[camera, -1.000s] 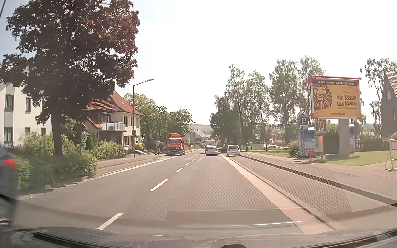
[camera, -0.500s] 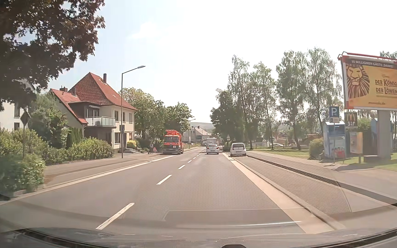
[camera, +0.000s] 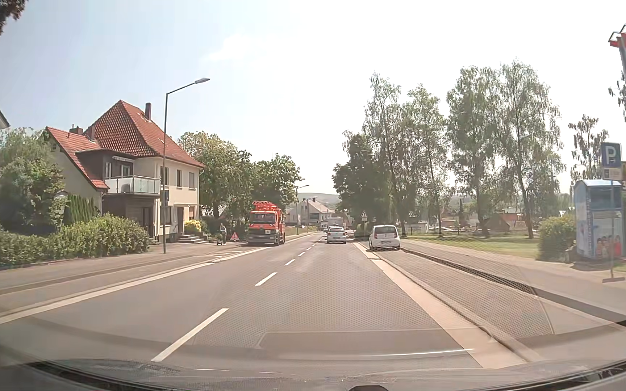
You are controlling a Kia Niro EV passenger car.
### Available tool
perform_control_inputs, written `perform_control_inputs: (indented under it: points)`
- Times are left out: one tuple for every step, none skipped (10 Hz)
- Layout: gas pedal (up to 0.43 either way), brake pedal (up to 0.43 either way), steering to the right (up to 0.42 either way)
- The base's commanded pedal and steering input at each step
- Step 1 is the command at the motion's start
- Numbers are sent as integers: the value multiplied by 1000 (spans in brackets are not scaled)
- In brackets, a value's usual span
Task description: Follow the waypoints while adhering to traffic rules and regulations
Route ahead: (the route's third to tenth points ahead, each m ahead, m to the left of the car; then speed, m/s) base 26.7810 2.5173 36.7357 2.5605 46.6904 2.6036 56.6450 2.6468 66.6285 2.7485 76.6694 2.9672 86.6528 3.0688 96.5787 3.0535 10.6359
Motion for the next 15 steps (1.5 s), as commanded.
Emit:
perform_control_inputs:
  points:
    - [118,0,-5]
    - [118,0,-4]
    - [118,0,-2]
    - [118,0,-1]
    - [118,0,-1]
    - [118,0,-1]
    - [118,0,-1]
    - [118,0,-1]
    - [118,0,-1]
    - [118,0,0]
    - [118,0,3]
    - [118,0,4]
    - [118,0,4]
    - [130,0,4]
    - [130,0,4]
